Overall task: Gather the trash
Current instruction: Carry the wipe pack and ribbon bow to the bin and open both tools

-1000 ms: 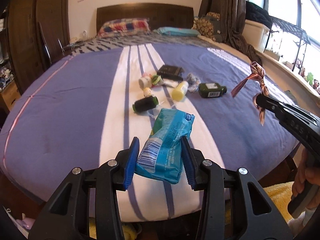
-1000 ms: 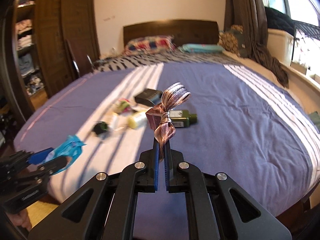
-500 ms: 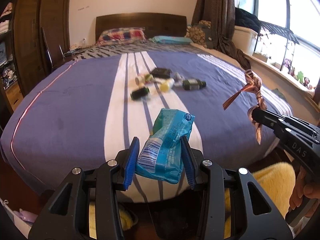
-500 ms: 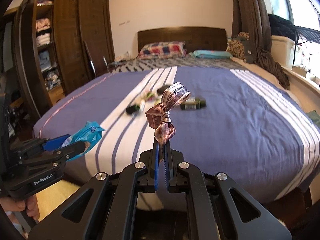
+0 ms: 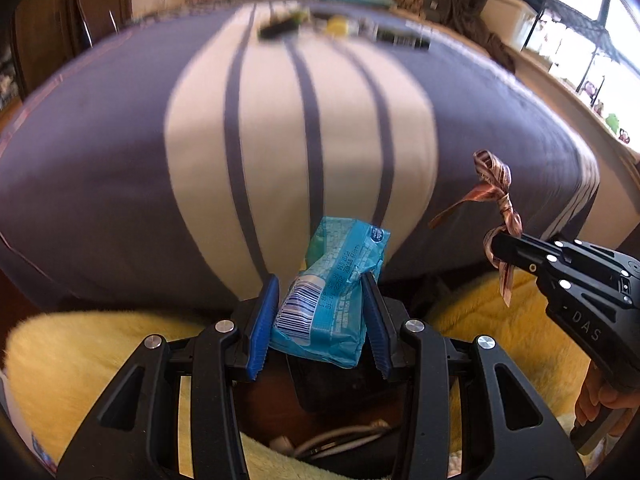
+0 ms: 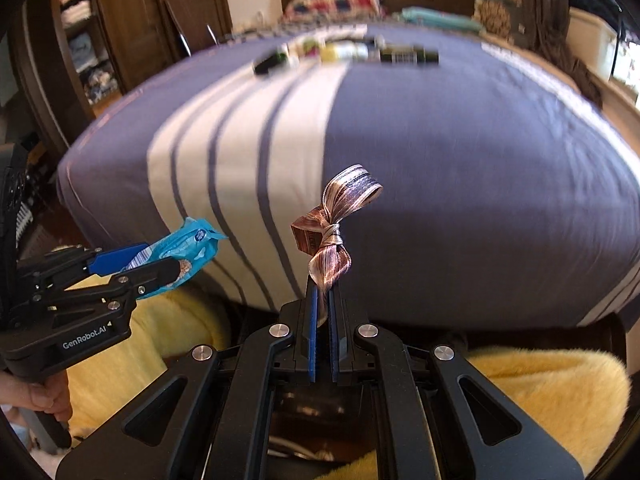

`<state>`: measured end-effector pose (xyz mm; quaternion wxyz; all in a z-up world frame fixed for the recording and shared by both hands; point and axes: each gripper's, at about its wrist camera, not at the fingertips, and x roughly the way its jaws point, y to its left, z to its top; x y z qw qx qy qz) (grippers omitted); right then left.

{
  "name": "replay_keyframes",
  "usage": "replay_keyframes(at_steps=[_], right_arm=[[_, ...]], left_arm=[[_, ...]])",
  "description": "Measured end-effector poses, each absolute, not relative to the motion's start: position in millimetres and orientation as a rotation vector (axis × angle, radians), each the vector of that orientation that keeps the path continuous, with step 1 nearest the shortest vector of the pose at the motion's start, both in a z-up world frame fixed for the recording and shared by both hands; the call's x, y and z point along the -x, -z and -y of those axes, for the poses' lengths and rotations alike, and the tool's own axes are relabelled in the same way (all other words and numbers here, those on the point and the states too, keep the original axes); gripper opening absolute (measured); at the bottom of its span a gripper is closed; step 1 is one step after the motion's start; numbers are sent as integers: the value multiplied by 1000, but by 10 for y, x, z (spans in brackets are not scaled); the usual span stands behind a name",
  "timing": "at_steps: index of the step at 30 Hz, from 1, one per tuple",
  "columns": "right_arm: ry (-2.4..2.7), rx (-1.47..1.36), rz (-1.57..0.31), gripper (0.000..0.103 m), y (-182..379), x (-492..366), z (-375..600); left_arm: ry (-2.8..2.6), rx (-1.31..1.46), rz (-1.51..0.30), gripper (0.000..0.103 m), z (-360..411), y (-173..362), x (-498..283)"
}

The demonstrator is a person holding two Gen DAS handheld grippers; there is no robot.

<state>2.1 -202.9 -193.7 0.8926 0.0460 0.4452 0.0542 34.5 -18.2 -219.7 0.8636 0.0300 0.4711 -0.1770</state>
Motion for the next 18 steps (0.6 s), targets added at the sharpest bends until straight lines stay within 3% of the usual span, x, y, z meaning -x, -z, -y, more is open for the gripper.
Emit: replay_keyframes(at_steps=[18], right_arm=[[-199,-204,-1299,9,3149,-362,1962]], left_arm=[[435,-74,-1357,40,392,3414,-669]])
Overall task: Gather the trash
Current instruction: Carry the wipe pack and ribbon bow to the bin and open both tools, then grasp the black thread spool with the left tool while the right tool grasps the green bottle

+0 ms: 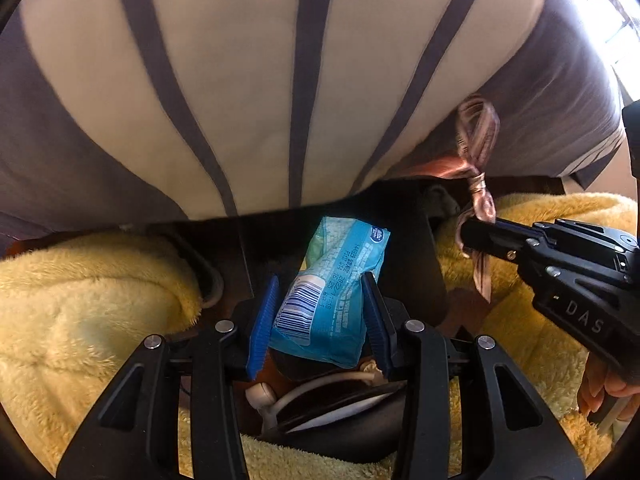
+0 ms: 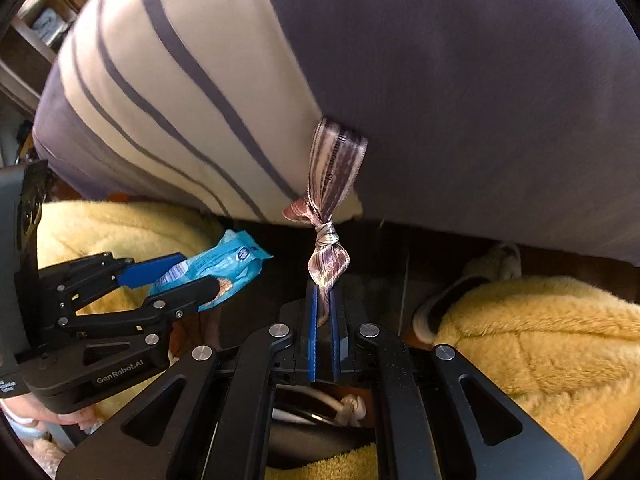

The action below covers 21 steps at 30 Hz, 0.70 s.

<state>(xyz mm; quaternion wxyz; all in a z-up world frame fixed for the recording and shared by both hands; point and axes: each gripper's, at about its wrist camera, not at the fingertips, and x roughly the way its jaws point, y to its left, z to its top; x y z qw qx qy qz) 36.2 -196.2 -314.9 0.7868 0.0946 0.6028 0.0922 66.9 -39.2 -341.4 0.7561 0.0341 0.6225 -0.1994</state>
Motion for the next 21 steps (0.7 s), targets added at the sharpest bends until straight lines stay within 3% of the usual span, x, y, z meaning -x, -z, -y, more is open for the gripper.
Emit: replay_keyframes(at_steps=[7,11,16,19,21], right_arm=[[-178,-216,-1350,12,3293,-451,2009],[-170,-209,-1334,45,3272,-448,2025],[-147,-190,-1280,48,3071,-408,2030],[-124,-174,-1216,54,2842,-376,2067],[-110,-165,-1148,64,2625,-353,2103]], left_arm=[[454,-82,-1406,54,469,3512,-682],[440,-92,-1385,61,431,3502,-621],[415,-91,-1325,69,347,3308,-593],[397,-113,-1251,76,299,3072,-555],[390,-123,-1192,81,260,2897,-553]])
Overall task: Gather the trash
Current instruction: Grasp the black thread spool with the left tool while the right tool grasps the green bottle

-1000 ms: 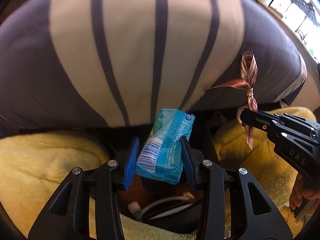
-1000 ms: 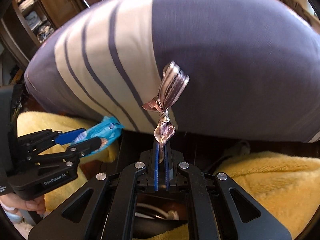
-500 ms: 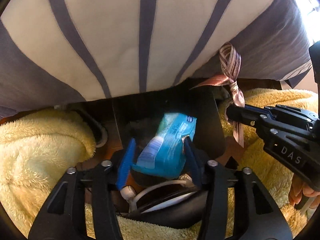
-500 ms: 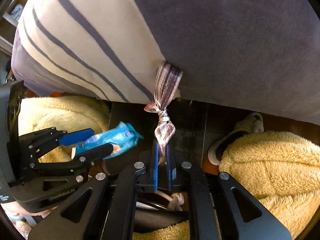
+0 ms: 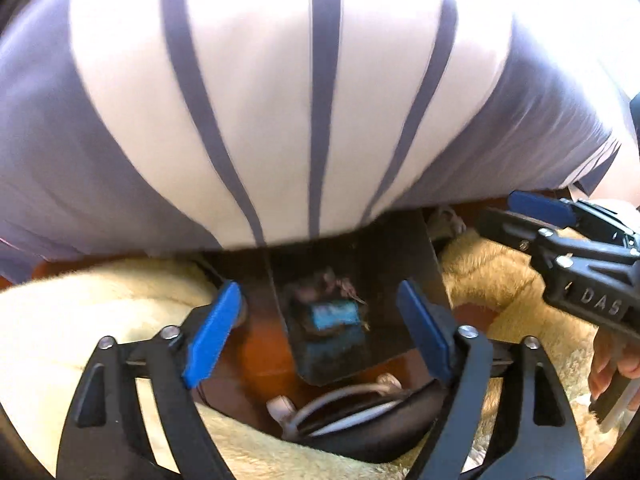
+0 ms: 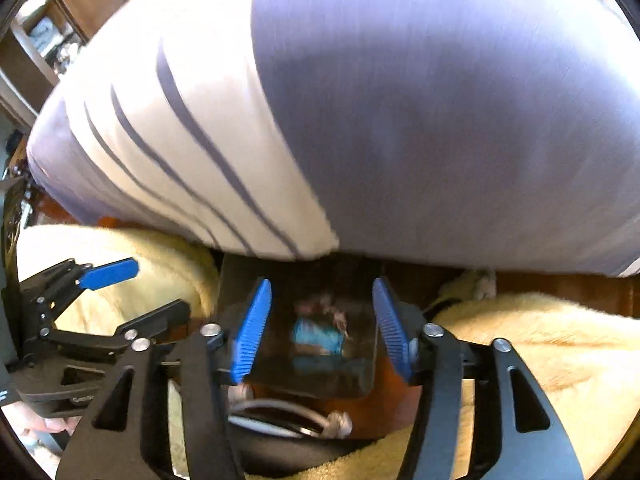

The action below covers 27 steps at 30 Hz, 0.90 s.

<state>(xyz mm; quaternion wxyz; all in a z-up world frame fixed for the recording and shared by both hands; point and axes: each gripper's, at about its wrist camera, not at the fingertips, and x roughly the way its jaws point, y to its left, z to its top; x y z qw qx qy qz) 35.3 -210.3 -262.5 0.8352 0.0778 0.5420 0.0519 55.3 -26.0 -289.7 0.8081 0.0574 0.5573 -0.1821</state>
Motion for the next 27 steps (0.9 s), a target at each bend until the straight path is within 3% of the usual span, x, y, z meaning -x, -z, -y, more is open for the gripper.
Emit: replay_keyframes(at_steps=[8,12,17,20,27], right_arm=[[-25,-97,-809,87,1541,-404,2317],[23,-86,-739,87,1268,-674,2492],[52,-138,-737,87,1171,-1183,2734],[90,-142,-744,95,1150,-1493,2767],[139,-158,-769,95,1241,-2133,2866]], left_arm=[[347,-115,-908,95,158,1885,-692],[312,-119,-825,95,114,1609,-928],[298,-88,-785,95,104,1403,-1397],[293,-65,-786,95,128,1337,-1738],[296,-25,-788,95,245,1242,-2322]])
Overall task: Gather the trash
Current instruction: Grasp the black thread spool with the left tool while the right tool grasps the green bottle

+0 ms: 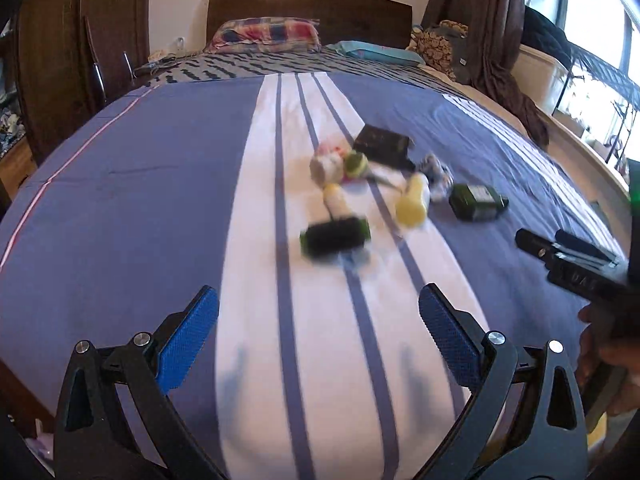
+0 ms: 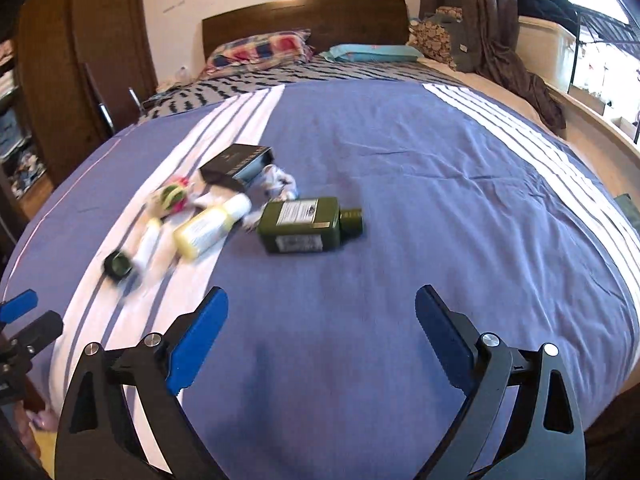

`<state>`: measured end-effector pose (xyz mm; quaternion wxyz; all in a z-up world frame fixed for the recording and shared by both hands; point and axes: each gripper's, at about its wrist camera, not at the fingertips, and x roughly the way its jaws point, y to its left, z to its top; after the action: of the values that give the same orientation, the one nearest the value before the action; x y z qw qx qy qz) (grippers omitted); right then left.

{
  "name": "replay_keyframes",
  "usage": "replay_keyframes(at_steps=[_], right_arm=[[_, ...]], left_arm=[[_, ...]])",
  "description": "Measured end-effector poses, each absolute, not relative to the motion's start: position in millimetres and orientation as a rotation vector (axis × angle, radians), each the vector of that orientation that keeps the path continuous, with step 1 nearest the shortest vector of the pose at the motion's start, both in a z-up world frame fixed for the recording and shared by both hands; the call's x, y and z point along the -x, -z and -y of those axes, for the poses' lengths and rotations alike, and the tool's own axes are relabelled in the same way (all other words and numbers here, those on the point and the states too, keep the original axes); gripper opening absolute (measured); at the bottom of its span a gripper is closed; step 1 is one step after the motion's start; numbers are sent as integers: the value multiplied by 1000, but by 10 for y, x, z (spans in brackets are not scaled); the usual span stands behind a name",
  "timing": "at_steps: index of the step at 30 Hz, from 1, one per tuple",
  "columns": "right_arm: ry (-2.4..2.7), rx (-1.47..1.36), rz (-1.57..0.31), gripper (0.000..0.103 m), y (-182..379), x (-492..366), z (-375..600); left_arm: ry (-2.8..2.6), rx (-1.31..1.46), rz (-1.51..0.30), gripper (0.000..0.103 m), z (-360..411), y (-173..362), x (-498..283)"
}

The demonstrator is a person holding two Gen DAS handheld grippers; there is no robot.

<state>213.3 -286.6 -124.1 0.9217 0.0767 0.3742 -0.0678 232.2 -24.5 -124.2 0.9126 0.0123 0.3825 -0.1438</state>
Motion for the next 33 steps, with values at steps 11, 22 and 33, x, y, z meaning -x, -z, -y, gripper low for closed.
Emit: replay_keyframes(at_steps=[11,22,33], right_arm=[[179,-132,-815,96,1349,-2727,2840],[181,-86,-892,96,1506,-3133,2740],[147,-91,-877,87,1485,-3088,2748]], left_arm=[[317,2,-872,89,394,1484,-3033],[356,-2,-911,68,489,1632,-3191],[362,6,-907,53,467,1599,-3142]])
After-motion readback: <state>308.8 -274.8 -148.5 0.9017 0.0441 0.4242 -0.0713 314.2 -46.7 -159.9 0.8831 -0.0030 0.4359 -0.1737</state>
